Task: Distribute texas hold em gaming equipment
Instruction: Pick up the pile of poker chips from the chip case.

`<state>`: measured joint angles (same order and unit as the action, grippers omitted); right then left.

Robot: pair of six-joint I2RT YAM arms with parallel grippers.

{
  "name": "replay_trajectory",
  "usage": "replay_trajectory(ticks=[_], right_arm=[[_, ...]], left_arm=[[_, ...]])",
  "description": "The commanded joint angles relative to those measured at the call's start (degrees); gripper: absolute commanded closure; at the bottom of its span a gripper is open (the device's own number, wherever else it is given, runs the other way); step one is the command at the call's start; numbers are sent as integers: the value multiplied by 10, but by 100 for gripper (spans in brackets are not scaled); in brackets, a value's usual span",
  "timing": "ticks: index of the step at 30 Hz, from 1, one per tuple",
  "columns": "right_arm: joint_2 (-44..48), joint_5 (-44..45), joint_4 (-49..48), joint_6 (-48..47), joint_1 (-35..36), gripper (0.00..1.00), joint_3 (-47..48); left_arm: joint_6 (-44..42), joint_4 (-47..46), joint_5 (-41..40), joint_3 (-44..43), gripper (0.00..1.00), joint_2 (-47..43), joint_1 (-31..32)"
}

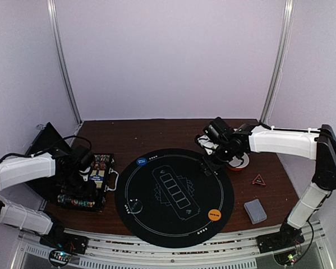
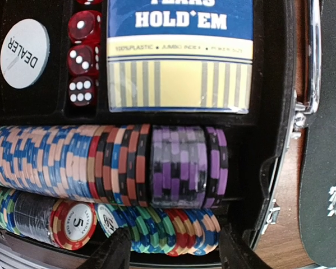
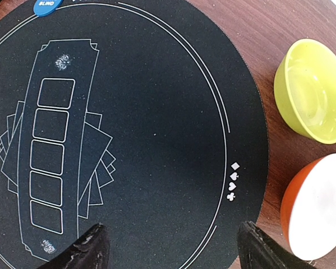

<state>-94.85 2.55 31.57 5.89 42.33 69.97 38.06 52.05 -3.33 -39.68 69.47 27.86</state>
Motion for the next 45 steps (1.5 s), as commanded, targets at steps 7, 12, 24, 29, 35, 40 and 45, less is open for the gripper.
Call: replay_trajectory(ticks=[7, 12, 24, 29, 35, 40, 45], right_arm=[[-7, -7, 11, -4, -6, 19, 5], [-9, -8, 11, -4, -7, 19, 4], [-10, -10, 13, -5, -7, 19, 5], [-13, -13, 14, -6, -8, 19, 7], [-10, -9, 16, -6, -8, 18, 7], [-6, -6, 15, -6, -8, 18, 2], [-8, -6, 18, -6, -7, 18, 4]], left_arm=[[9, 24, -31, -22, 32, 47, 3], [13, 60, -52, -32, 26, 54, 4], [22, 102, -98, -48, 29, 88, 3], [15, 99, -110, -48, 27, 80, 3], [3, 58, -66, -41, 44, 97, 2], [-6, 30, -43, -30, 50, 105, 2], [-20, 28, -38, -32, 49, 119, -9]])
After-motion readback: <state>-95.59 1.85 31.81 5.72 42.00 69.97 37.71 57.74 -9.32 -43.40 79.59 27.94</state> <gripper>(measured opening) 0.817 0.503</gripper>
